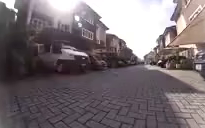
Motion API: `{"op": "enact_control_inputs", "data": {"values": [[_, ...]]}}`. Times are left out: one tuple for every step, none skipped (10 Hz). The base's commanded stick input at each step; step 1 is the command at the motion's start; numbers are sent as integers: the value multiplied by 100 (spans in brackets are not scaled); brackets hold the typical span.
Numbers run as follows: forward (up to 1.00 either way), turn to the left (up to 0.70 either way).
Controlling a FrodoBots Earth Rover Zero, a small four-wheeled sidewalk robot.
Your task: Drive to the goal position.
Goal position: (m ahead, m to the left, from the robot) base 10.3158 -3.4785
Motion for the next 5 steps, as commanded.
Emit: {"op": "enact_control_inputs", "data": {"values": [[69, -29], [69, -17], [69, 3], [69, 3], [69, 3]]}}
